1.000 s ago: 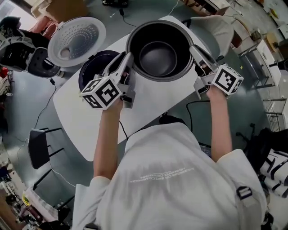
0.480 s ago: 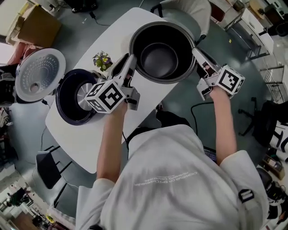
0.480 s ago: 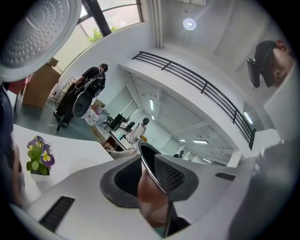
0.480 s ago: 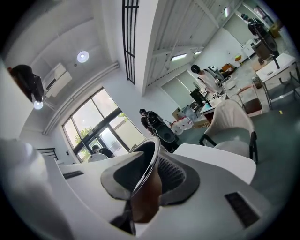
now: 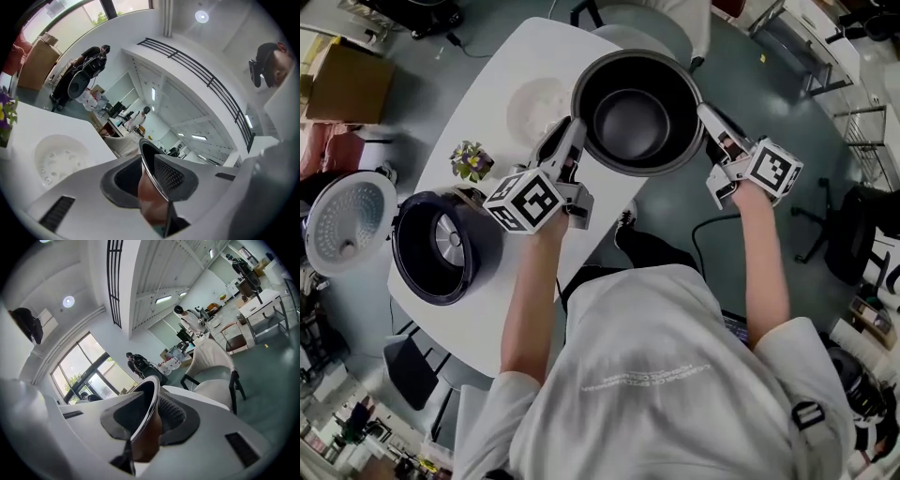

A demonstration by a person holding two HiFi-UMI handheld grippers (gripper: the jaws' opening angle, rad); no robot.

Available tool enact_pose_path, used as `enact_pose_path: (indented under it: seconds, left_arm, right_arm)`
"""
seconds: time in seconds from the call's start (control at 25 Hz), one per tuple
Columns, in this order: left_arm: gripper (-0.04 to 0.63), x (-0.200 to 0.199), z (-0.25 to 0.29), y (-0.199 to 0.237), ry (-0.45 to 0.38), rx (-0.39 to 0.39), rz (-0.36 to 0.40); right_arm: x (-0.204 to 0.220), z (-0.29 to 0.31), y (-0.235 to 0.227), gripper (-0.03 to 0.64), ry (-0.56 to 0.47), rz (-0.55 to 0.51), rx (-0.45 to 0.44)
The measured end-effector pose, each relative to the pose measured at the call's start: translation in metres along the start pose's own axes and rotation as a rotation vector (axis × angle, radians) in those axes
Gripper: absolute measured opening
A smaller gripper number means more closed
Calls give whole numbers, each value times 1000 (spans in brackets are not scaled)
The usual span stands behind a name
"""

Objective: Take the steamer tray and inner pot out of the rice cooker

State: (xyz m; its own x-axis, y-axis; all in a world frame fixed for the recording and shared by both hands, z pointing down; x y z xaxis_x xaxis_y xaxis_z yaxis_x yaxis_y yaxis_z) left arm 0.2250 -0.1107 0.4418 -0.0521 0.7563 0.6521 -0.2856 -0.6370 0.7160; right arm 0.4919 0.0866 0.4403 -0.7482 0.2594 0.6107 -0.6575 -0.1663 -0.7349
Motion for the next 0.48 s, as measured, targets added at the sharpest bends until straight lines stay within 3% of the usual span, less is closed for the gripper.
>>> enact_pose_path:
  seconds: [0.28,0.48]
  left_arm:
    - [91,13,51,24,67,-54,-5]
    - [91,18,76,34,88,-63,-22]
  right_arm:
    - [-9,20,-53,89,33,69,10]
    - [-16,32,-80,91,74,62,28]
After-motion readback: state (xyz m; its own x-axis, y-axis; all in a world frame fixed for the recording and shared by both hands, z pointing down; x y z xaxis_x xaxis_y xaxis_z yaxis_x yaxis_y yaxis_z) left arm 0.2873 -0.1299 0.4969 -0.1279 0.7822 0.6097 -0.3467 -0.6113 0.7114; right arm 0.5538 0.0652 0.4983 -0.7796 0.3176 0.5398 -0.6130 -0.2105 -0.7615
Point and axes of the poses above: the fingertips, and each gripper's own axes: z forward along the fingers, y to its left, x out of its underside, the point moved 8 cm from there along -z, backward along the fingers, and after that the axes turned 5 degrees about y, right-handed, at the moved point
